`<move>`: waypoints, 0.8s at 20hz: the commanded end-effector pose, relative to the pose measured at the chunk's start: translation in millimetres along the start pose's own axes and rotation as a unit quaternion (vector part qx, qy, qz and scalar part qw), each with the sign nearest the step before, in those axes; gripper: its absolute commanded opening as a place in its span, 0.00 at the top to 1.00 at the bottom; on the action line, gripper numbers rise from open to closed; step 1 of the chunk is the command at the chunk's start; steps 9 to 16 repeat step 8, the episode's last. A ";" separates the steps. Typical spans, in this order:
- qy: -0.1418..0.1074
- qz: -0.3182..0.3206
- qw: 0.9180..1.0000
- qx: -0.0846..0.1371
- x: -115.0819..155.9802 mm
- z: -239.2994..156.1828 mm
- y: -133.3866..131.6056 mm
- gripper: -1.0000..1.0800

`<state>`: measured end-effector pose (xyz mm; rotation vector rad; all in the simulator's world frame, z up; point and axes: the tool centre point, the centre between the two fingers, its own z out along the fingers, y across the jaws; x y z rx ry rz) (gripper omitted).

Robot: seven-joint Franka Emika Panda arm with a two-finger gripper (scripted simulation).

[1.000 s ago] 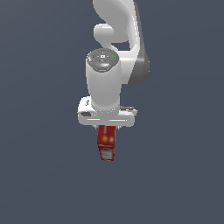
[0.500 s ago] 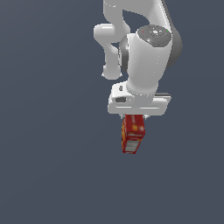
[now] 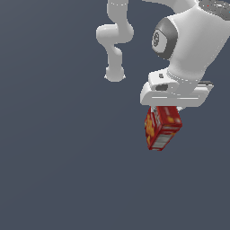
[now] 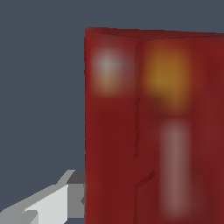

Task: Pick up the object and move it to a goal position.

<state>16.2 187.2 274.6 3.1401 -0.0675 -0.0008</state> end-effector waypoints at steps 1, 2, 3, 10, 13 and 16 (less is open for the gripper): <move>0.000 0.001 1.000 0.000 -3.1 -6.1 -14.6 1.00; 0.000 0.001 1.000 0.000 -3.9 -7.6 -18.9 1.00; 0.000 0.001 1.000 0.000 -4.5 -8.8 -22.5 1.00; 0.000 0.001 1.000 0.000 -4.3 -10.7 -28.5 1.00; 0.000 0.001 1.000 0.000 -4.3 -10.7 -28.5 1.00; 0.000 0.001 1.000 0.000 -4.3 -10.7 -28.5 1.00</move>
